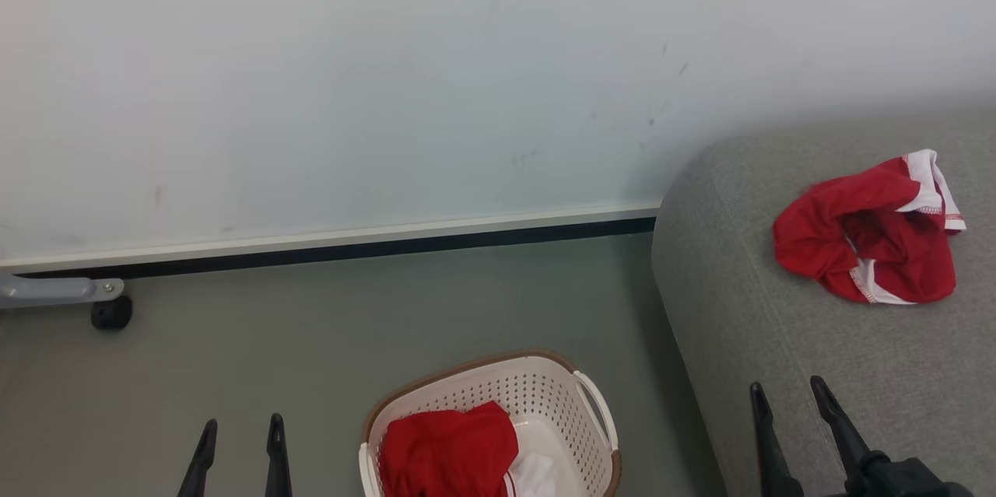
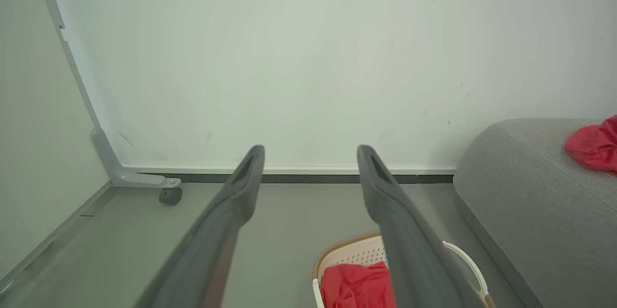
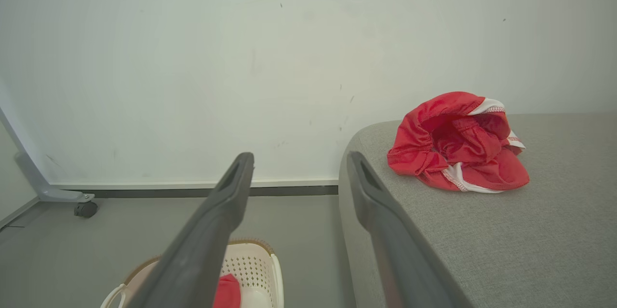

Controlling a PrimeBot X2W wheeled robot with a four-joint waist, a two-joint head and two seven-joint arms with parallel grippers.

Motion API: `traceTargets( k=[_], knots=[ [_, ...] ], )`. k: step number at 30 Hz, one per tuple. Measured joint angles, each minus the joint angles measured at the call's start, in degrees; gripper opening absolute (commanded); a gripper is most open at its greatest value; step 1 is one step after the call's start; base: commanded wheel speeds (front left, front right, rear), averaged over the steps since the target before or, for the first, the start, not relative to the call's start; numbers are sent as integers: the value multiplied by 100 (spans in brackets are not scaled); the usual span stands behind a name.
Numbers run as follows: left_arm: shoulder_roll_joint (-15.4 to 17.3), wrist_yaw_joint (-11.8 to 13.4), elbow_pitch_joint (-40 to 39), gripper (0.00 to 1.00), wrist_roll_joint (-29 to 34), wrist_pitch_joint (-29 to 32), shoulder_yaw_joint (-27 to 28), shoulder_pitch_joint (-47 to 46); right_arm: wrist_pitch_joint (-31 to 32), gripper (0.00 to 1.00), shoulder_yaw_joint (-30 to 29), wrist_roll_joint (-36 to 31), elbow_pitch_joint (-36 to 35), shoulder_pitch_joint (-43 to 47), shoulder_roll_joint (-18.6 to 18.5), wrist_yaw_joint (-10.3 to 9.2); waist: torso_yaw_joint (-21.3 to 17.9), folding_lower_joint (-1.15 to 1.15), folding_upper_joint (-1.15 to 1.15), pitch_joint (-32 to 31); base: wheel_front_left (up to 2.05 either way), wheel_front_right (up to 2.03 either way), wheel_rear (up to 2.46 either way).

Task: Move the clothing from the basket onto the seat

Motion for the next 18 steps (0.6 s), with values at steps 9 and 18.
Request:
traceTargets(
  k=[9, 18],
  knots=[
    [4, 0, -51, 100, 36, 162, -96, -137, 45, 100, -54, 0, -207, -76, -38, -16, -35, 1, 0, 285, 0, 0, 0],
    [24, -21, 69, 100, 246, 419, -292, -801, 51, 100, -198, 0, -404, -528, -91, -43, -95, 1, 1, 829, 0, 0, 0]
  ],
)
